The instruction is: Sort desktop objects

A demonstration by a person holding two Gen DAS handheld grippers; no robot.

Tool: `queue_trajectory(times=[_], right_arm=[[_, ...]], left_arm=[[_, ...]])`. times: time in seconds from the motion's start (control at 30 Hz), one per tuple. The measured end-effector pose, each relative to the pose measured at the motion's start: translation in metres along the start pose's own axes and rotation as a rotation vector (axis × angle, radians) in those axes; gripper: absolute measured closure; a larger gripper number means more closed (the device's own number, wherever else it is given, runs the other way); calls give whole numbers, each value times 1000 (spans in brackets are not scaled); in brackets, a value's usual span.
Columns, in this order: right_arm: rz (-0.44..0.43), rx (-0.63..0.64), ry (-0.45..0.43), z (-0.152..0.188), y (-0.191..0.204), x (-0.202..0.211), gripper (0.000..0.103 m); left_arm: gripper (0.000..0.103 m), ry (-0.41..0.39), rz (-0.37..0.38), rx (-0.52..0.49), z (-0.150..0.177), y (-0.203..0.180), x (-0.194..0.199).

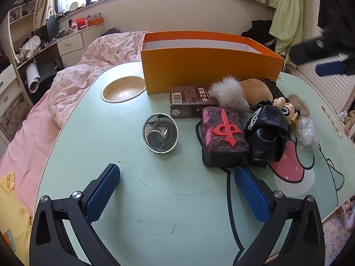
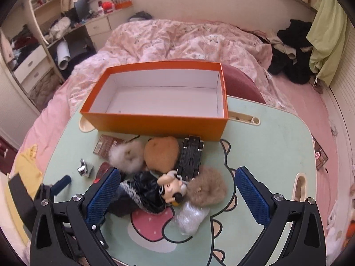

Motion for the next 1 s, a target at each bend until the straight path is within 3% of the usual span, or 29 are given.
queue_trajectory(times=[0.1,0.23,0.47,0.8,1.0], right_arm=[[68,19,114,-17,18,-21,0],[70,43,216,-17,37,-50,0],[92,65,250,-8,51,-69,0],[122,98,203,-8,53,-64,0],[38,21,60,-1,17,-17,0]], left_arm=[[0,-2,0,-1,0,-1,1],[0,-9,2,-2,0,-3,1],[0,-20,4,-5,0,-4,1],[0,-20,3,-3,0,-5,1],[0,-21,1,-2,0,-5,2]])
Point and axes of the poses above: each gripper's, at about its wrist camera, not at the fingertips, and x roughly against the way its jaws point, y to its left, z to its underside, the point moved 5 cm from there along -x, roughly the way its jaws point, and after that the axes turned 12 degrees about -x, right-handed, at the moved point
